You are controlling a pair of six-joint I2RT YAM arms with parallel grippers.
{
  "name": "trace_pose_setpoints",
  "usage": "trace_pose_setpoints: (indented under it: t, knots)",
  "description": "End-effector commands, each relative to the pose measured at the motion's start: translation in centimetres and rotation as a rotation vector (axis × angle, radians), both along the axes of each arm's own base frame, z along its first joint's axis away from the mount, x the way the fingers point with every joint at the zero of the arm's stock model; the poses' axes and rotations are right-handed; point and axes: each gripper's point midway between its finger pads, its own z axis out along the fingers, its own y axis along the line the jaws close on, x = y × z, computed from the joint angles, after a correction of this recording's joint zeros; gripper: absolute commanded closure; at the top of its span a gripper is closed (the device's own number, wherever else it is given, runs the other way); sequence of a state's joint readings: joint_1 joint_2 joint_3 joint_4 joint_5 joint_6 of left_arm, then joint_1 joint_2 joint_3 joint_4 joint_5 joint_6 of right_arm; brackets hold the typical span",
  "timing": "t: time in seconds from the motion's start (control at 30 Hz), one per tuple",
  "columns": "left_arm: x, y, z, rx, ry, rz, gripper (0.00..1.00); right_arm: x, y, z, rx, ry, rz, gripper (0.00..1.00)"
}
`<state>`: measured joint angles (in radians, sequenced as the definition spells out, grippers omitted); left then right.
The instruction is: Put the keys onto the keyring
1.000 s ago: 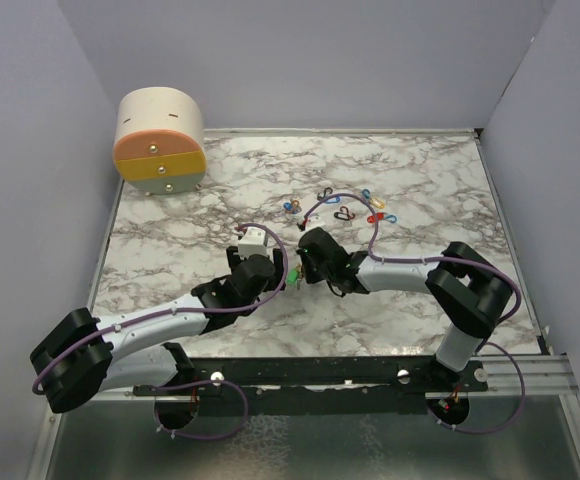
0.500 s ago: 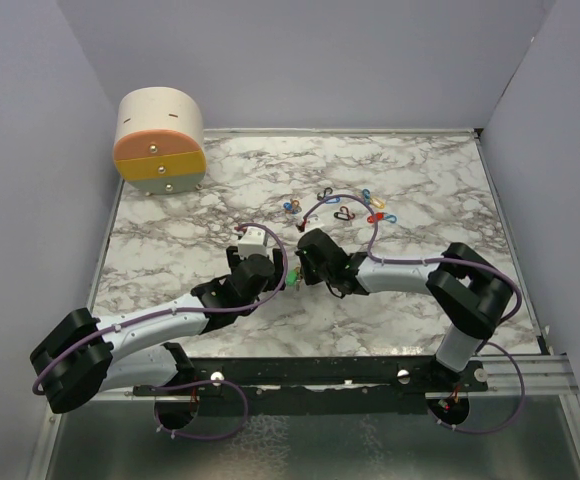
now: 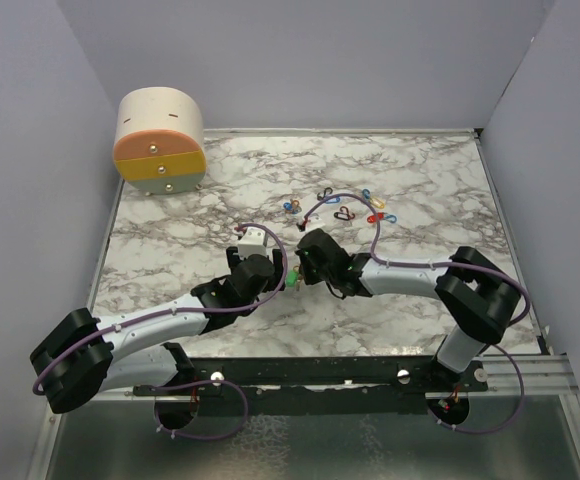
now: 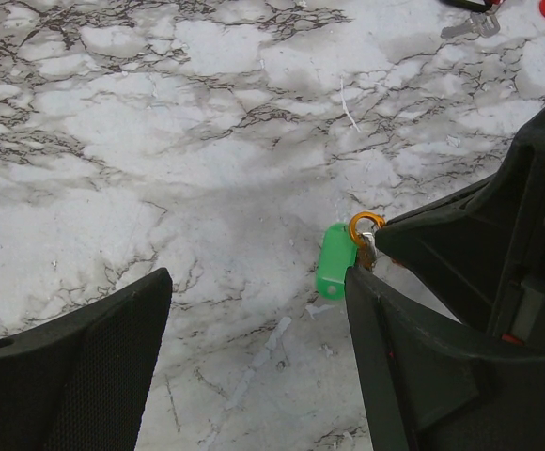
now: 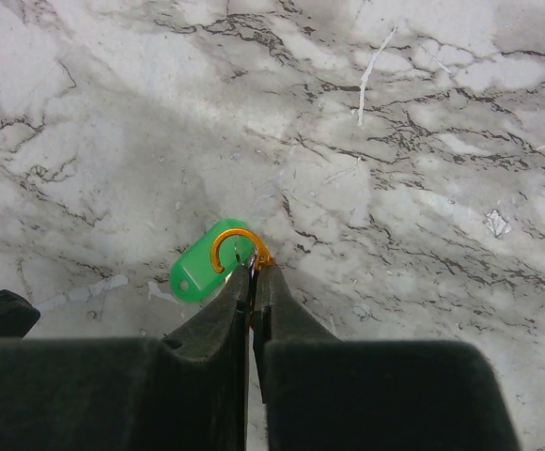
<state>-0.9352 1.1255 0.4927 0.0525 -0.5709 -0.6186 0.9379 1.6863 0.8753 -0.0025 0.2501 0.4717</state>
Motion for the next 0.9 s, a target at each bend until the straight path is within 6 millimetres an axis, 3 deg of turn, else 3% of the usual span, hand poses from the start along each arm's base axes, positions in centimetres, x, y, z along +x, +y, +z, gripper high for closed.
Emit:
trace_pose_setpoints:
  t: [0.0, 0.87]
  knots:
    - [0.0, -0.1, 0.1, -0.023, -0.005, -0.003, 0.23, -0.2, -0.7, 0.3, -0.01, -0.012, -0.034, 0.99]
    - [-0.1, 0.3, 0.1, -0.026, -0.005, 0.002, 0.23, 0.7, -0.8, -0.6, -0.029, -0.007, -0.105, 0.99]
